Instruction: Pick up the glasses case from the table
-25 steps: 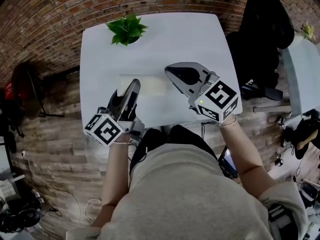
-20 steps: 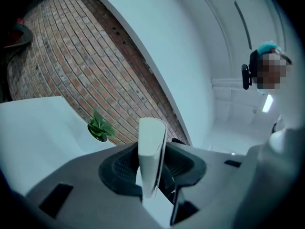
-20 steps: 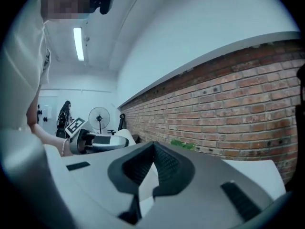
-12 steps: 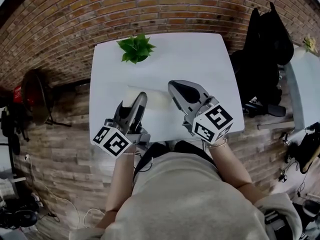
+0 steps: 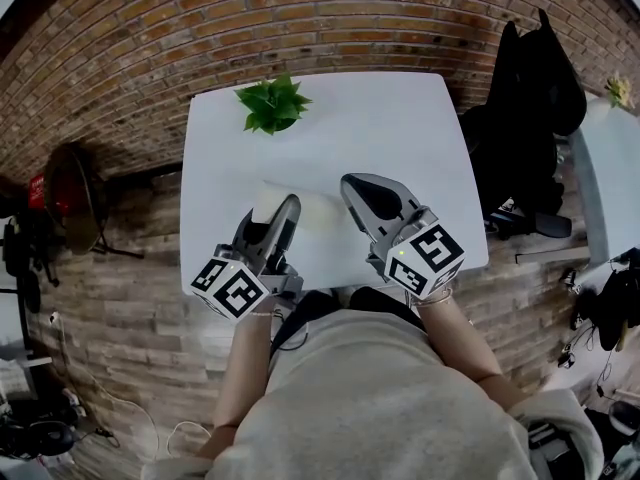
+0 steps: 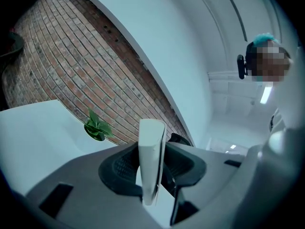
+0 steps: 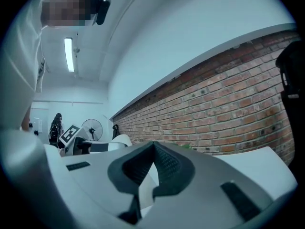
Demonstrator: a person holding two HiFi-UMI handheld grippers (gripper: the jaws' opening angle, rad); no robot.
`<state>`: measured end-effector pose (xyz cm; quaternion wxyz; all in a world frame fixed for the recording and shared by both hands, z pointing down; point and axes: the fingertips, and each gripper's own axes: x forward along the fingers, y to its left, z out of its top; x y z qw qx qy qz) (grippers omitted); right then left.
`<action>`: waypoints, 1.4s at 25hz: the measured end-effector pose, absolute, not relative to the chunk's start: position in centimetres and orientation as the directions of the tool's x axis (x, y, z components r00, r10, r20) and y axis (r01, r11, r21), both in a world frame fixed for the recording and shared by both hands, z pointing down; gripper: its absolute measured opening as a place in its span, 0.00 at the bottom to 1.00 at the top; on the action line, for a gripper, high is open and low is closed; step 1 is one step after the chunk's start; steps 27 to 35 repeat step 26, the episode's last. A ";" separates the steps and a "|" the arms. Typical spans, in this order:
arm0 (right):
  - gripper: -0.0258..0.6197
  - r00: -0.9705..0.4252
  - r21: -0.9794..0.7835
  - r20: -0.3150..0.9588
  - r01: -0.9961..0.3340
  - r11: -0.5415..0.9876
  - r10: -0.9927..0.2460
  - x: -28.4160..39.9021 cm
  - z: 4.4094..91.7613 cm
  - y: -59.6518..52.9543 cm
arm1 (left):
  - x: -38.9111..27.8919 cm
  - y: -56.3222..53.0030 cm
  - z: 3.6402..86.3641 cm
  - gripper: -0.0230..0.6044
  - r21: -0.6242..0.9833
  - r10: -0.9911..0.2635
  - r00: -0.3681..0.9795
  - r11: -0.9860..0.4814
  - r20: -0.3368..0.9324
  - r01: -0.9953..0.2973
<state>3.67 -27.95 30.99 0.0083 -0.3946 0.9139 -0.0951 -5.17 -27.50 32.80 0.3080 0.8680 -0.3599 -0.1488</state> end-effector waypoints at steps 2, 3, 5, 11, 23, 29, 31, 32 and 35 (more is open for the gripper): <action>0.04 -0.696 -0.187 0.055 -0.712 0.677 -0.716 3.5 31.0 -27.8 | -5.2 -27.4 33.0 0.28 0.632 -0.717 0.696 -0.551 -0.026 -0.544; 0.04 -0.697 -0.186 0.056 -0.711 0.678 -0.715 3.5 31.0 -27.7 | -5.3 -27.4 33.1 0.28 0.633 -0.718 0.696 -0.550 -0.024 -0.545; 0.04 -0.698 -0.179 0.061 -0.711 0.680 -0.714 3.4 31.0 -27.6 | -5.3 -27.4 33.1 0.28 0.640 -0.720 0.694 -0.544 -0.024 -0.543; 0.04 -0.695 -0.185 0.081 -0.715 0.674 -0.715 3.5 31.5 -27.6 | -5.3 -27.2 33.4 0.28 0.639 -0.715 0.698 -0.545 -0.017 -0.543; 0.04 -0.671 -0.196 0.114 -0.738 0.646 -0.732 4.1 32.4 -27.1 | -5.3 -26.6 33.4 0.28 0.636 -0.702 0.712 -0.551 -0.003 -0.540; 0.04 -0.673 -0.188 0.125 -0.737 0.649 -0.729 3.9 32.6 -26.9 | -5.4 -26.5 33.5 0.28 0.637 -0.700 0.714 -0.546 0.010 -0.545; 0.04 -0.673 -0.188 0.125 -0.737 0.649 -0.729 3.9 32.6 -26.9 | -5.4 -26.5 33.5 0.28 0.637 -0.700 0.714 -0.546 0.010 -0.545; 0.04 -0.673 -0.188 0.125 -0.737 0.649 -0.729 3.9 32.6 -26.9 | -5.4 -26.5 33.5 0.28 0.637 -0.700 0.714 -0.546 0.010 -0.545; 0.04 -0.673 -0.188 0.125 -0.737 0.649 -0.729 3.9 32.6 -26.9 | -5.4 -26.5 33.5 0.28 0.637 -0.700 0.714 -0.546 0.010 -0.545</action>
